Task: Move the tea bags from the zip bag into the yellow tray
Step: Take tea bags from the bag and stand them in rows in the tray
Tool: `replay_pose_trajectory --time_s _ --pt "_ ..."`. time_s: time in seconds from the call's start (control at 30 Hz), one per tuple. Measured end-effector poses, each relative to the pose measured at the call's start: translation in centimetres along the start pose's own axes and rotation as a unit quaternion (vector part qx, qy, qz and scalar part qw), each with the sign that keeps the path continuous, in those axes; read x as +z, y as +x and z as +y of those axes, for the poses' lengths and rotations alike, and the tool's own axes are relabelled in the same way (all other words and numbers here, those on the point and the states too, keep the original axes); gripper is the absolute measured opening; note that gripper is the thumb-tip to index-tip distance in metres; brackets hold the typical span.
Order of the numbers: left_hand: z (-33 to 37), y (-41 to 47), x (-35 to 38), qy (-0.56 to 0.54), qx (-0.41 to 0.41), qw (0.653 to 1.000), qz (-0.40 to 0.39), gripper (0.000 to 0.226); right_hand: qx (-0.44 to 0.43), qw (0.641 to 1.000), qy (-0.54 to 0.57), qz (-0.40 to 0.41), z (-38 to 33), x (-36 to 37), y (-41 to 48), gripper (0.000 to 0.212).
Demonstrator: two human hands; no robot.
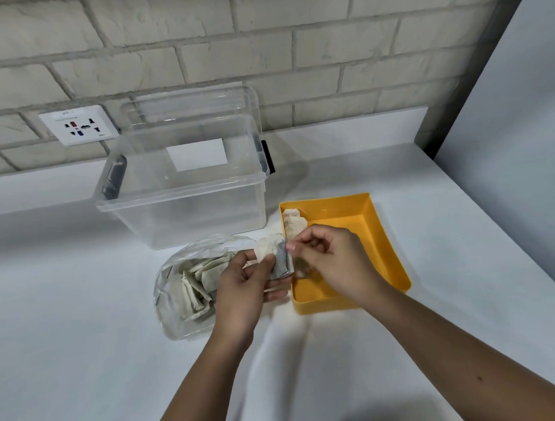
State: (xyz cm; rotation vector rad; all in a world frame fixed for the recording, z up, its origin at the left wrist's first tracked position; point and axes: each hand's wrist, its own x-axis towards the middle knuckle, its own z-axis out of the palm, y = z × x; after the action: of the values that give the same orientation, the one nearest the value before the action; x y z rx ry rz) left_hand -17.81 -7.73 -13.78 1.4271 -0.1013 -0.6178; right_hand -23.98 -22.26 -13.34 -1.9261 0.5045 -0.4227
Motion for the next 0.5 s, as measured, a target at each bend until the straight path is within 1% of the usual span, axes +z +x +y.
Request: replay_pose_trajectory --time_s 0.1,0.2,0.27,0.43,0.5 --pt "0.2 -0.4 0.4 -0.012 0.004 1.0 -0.013 0.002 0.027 1.0 0.0 -0.016 -0.4 0.5 -0.8 0.015" --pt "-0.1 -0.7 0.4 -0.014 -0.007 0.999 -0.034 0.016 0.037 0.999 -0.003 -0.003 -0.2 0.3 -0.9 0.019" --pt "-0.3 -0.9 0.3 -0.012 -0.015 0.998 -0.056 0.021 0.048 0.999 0.007 -0.007 -0.1 0.2 -0.8 0.02" --pt "-0.5 -1.3 0.4 -0.012 -0.033 0.995 -0.097 0.02 0.054 0.998 0.015 -0.014 -0.2 0.1 -0.8 0.033" --pt "-0.5 -1.2 0.4 -0.013 -0.038 0.994 -0.104 0.019 0.043 0.999 0.021 -0.013 -0.3 0.1 -0.8 0.032"
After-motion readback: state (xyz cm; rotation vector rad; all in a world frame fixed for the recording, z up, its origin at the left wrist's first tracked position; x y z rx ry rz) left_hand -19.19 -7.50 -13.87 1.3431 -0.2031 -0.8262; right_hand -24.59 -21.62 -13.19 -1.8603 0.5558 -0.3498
